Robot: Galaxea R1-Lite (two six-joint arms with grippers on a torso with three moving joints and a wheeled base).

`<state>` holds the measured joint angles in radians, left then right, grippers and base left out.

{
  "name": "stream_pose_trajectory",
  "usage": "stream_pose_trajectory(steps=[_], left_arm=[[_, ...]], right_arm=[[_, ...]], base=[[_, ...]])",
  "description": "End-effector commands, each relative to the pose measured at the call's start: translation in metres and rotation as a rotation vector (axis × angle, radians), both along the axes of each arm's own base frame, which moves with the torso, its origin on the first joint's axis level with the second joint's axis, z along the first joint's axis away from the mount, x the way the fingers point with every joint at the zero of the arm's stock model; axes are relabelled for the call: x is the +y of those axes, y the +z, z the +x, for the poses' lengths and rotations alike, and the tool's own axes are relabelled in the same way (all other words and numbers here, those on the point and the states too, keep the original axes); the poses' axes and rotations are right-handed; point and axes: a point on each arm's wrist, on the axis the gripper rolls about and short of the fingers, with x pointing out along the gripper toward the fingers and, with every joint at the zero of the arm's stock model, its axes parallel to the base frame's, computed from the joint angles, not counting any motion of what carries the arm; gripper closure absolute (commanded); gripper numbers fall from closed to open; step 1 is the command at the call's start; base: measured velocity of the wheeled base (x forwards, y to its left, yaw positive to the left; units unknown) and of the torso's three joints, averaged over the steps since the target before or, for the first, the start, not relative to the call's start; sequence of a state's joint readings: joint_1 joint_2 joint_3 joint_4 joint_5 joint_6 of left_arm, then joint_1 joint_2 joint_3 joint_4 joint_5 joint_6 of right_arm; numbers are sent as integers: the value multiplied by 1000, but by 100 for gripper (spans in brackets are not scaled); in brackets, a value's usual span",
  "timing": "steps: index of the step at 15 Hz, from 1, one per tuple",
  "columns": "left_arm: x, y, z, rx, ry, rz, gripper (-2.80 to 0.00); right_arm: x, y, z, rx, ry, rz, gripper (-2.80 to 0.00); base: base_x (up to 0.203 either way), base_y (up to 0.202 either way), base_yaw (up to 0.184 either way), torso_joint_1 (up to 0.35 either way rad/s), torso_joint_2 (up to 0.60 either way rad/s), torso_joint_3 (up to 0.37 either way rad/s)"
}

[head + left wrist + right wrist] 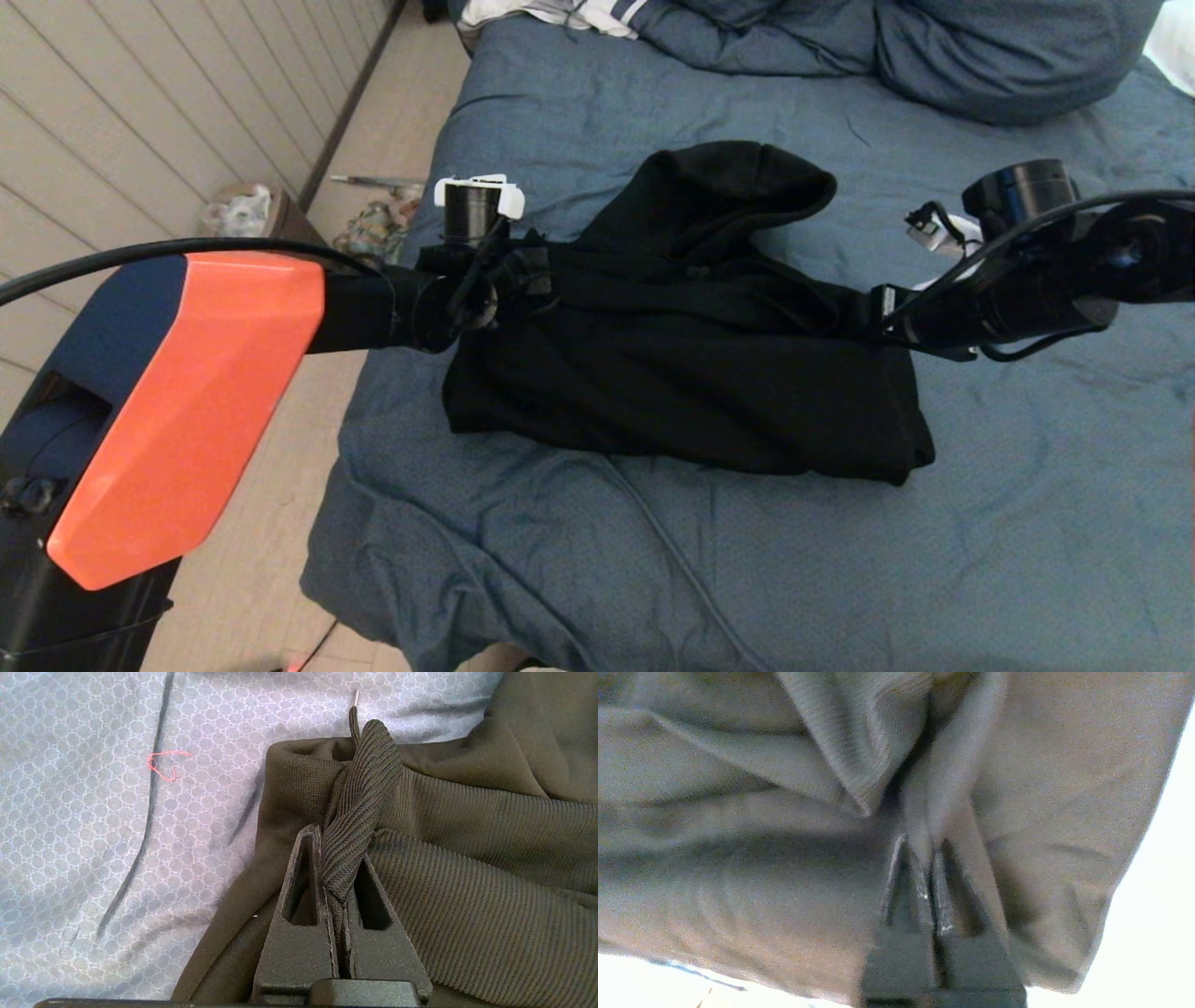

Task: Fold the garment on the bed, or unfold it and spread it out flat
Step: Fold the black sweatshirt

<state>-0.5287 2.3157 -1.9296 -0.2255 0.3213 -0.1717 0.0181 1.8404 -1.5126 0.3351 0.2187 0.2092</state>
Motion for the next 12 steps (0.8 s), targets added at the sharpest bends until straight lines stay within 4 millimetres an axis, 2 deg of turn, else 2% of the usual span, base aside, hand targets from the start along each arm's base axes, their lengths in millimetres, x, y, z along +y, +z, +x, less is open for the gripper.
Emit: stream_pose_trajectory(steps=[1, 4, 7, 9, 12], left_arm=[[0, -1, 0, 1, 2, -1, 0], [0, 0, 1, -4, -3, -3, 0], [9, 10, 2, -23, 1, -16, 0], [18, 20, 1, -40, -1, -28, 0], [27, 28, 1, -52, 14, -34, 0]], right_arm=[[0, 0, -1, 3, 2, 2, 0], [-4, -2, 0, 9, -13, -1, 0], [-40, 0, -4, -2, -118, -8, 0], [-57, -1, -5, -2, -163, -13, 0], [-65, -3, -4, 0, -175, -29, 0]], base=[[0, 0, 0, 0, 0, 0], [0, 0, 0, 0, 0, 0], [0, 0, 0, 0, 0, 0], [0, 0, 0, 0, 0, 0], [0, 0, 0, 0, 0, 0]])
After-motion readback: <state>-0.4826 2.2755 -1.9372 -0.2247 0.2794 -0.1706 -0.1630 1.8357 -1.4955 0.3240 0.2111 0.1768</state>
